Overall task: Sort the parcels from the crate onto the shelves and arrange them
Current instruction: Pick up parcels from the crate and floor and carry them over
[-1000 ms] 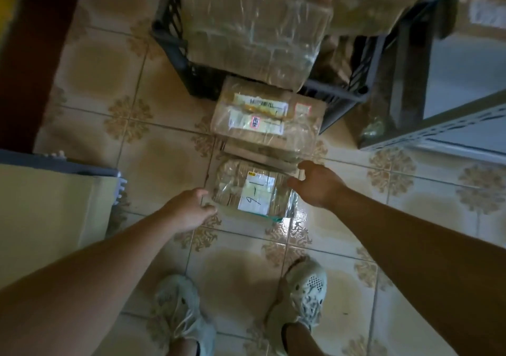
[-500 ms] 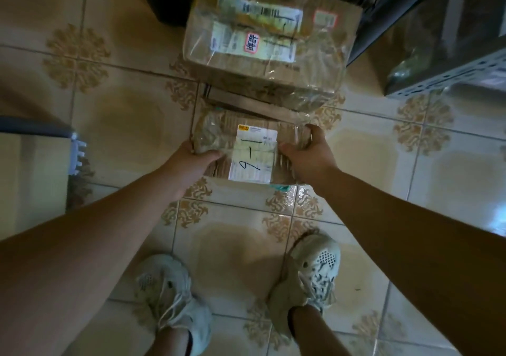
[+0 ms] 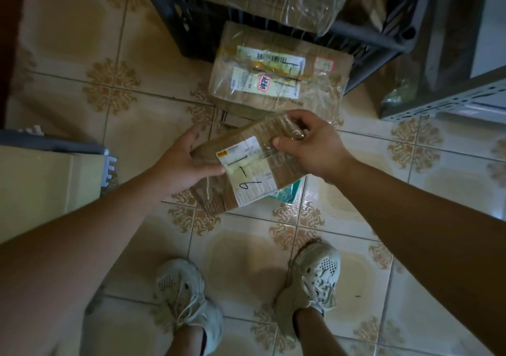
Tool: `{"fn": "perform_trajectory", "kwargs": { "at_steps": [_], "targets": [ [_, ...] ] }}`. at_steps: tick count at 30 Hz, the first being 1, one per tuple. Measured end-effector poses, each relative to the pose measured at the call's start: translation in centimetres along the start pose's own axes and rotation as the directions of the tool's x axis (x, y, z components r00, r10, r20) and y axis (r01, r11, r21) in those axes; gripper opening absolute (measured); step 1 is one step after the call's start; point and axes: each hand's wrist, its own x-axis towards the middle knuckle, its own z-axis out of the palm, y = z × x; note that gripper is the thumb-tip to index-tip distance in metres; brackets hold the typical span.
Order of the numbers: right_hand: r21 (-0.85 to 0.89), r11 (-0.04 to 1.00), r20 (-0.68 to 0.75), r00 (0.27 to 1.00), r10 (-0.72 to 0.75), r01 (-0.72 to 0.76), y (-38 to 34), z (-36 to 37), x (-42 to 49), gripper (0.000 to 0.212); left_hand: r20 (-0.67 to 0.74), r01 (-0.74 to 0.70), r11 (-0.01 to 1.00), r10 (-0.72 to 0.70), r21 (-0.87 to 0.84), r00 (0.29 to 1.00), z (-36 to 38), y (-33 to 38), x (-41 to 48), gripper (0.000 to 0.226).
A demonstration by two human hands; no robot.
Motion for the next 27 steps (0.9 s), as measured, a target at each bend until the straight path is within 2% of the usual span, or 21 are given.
{"fn": "perform_trajectory", "kwargs": {
  "at_steps": [2, 4, 6, 9, 11, 13, 15, 18, 22, 24, 27],
  "targets": [
    [-0.048, 0.998, 0.079, 0.996, -0.04, 0.044, -1.4, 0.2, -0.1, 0.048, 0.118, -0.04, 0.994, 0.027, 0.104, 0.993, -0.3, 1.1, -0.4, 0.09],
    [-0.104, 0.992, 0.12, 0.991, -0.061, 0.073, -2.5, 0.5, -0.2, 0.048, 0.156, -0.039, 0.991, 0.019, 0.129, 0.988, -0.4, 1.2, -0.6, 0.083],
    [-0.107, 0.991, 0.065, 0.995, -0.072, 0.079, -3.2, 1.0, -0.3, 0.051, 0.141, -0.05, 0.995, 0.038, 0.083, 0.989, -0.4, 0.7, -1.1, 0.066],
    [0.126, 0.992, -0.129, 0.992, 0.0, 0.017, -3.1, 2.3, -1.0, 0.076, 0.053, -0.033, 0.998, 0.036, -0.058, 0.998, 0.3, -0.2, -2.0, 0.035],
    [0.267, 0.962, -0.13, 0.988, 0.087, -0.05, -2.5, 3.8, -1.7, 0.088, -0.008, -0.011, 0.979, 0.01, -0.205, 1.0, 1.2, -0.6, -2.6, 0.021],
    [0.357, 0.926, -0.069, 0.986, 0.154, -0.12, -1.9, 5.4, -2.3, 0.084, -0.034, 0.02, 0.944, -0.033, -0.329, 0.999, 2.1, -0.8, -3.0, 0.024],
    [0.393, 0.906, -0.055, 0.98, 0.191, -0.155, -1.6, 6.5, -2.4, 0.077, -0.021, 0.037, 0.914, -0.05, -0.404, 0.999, 2.6, -1.4, -3.4, 0.052],
    [0.279, 0.947, -0.014, 0.985, 0.17, -0.159, -1.5, 7.4, -2.4, 0.065, -0.024, 0.027, 0.935, -0.038, -0.353, 0.999, 2.9, -3.1, -4.0, 0.077],
    [0.057, 0.987, 0.019, 0.988, 0.152, -0.153, 0.6, 8.0, -2.0, 0.049, -0.149, 0.03, 0.931, -0.09, -0.365, 0.985, 2.4, -5.6, -4.1, 0.072],
    [-0.144, 0.977, -0.034, 0.987, 0.156, -0.159, 2.9, 7.5, -1.4, 0.053, -0.212, 0.039, 0.923, -0.129, -0.383, 0.969, 1.9, -6.8, -3.9, 0.069],
    [-0.467, 0.86, -0.14, 0.978, 0.156, -0.204, 6.6, 6.3, 0.0, 0.071, -0.284, 0.047, 0.927, -0.162, -0.372, 0.945, 1.0, -8.9, -2.8, 0.068]
  ]
}}
